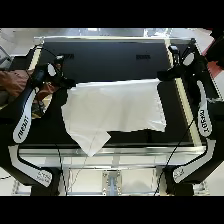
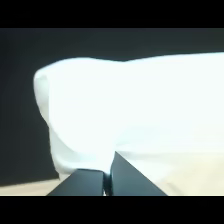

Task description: Fold the shirts.

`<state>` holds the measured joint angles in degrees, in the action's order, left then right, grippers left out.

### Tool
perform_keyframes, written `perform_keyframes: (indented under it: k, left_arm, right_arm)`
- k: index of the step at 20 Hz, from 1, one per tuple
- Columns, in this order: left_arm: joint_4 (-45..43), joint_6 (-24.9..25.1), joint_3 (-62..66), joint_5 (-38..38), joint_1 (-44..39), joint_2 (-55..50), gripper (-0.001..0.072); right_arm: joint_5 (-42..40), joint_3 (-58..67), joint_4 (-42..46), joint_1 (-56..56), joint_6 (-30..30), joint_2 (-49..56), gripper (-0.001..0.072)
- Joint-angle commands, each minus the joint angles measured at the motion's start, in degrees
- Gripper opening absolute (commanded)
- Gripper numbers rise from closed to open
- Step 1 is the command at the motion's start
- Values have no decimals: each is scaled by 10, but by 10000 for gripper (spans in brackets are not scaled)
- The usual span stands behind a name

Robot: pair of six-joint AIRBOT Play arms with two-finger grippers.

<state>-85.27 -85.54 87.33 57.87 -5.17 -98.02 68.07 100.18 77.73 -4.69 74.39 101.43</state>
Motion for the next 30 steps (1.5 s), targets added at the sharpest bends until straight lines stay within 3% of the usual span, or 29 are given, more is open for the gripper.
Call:
perform_keyframes:
  k: [1,7,22,23,24,25,30]
  left_arm:
    - [-4,0,-44,26,-17,2,10]
    - [-3,0,-51,55,-36,1,11]
    - [-46,-8,-51,131,-29,1,26]
    - [-49,-7,-51,132,-29,1,145]
    - [-52,-6,-51,134,-29,1,378]
    - [-61,-6,-51,137,-29,1,502]
    - [-78,-6,-51,142,-22,80,496]
  right_arm:
    - [26,-64,18,5,6,-5,11]
    - [-51,-168,15,5,30,-5,12]
    - [-42,-176,15,5,32,24,18]
    - [-40,-176,15,4,34,24,95]
    - [-33,-176,16,4,37,22,299]
    - [-22,-175,18,4,37,17,393]
    - [40,-170,41,-19,38,-96,393]
